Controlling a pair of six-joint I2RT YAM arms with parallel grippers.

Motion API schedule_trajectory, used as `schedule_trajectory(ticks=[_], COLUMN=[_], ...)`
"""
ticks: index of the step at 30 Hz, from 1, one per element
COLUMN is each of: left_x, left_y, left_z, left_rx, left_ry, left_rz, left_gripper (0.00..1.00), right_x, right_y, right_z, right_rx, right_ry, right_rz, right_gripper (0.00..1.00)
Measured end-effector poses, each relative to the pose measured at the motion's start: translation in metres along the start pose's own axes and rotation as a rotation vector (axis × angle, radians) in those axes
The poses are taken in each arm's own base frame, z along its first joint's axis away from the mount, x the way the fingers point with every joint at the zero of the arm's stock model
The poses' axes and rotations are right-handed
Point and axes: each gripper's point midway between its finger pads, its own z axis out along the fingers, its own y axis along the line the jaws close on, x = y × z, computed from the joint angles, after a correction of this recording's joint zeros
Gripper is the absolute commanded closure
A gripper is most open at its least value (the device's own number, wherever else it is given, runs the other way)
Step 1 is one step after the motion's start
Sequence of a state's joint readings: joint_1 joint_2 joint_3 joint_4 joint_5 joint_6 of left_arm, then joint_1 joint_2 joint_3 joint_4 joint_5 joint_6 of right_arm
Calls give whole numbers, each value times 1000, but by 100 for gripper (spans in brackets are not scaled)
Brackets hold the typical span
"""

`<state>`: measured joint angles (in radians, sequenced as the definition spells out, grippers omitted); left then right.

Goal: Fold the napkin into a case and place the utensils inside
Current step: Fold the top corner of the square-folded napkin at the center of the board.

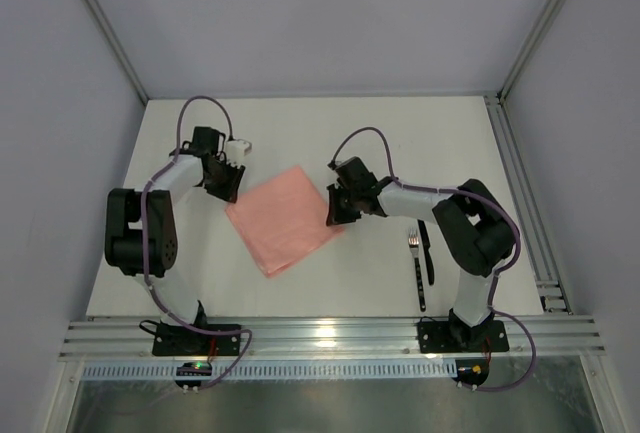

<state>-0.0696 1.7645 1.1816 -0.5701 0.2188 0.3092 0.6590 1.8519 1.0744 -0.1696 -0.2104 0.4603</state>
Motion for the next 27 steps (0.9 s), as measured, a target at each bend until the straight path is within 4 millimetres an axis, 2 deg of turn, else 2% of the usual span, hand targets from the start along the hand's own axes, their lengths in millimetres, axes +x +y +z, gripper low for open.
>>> schedule_trajectory(ticks=[3,8,9,10,12,13,15,18,20,22,27], left_x=[16,29,29,30,33,36,41,43,42,42,44], left_y=[-4,-7,-7,-7,-8,-8,-10,-10,-10,-10,-10], left_z=[4,6,6,6,7,8,8,7,6,6,6], left_rx=[15,29,30,31,34,37,41,42,41,40,43], left_ry=[45,83,85,87,92,98,108,110,107,106,109], left_rz=[3,16,19,22,30,37,43,48,50,54,63], left_gripper=[91,94,94,94,94,94,93,92,91,91,91], right_x=[0,0,0,-1,-3,-5,-5,7,22,37,74], right_y=[1,2,4,7,20,31,60,110,137,153,172], right_z=[0,-1,-2,-5,-14,-20,-36,-50,-49,-44,-21], right_rx=[-5,-7,-6,-8,-30,-48,-96,-184,-237,-265,-304], right_ry=[-2,-6,-9,-18,-42,-62,-106,-151,-149,-132,-65], right_rz=[3,-30,-57,-96,-184,-248,-404,-655,-796,-902,-1092], right_gripper=[96,94,91,84,77,71,65,59,57,57,58])
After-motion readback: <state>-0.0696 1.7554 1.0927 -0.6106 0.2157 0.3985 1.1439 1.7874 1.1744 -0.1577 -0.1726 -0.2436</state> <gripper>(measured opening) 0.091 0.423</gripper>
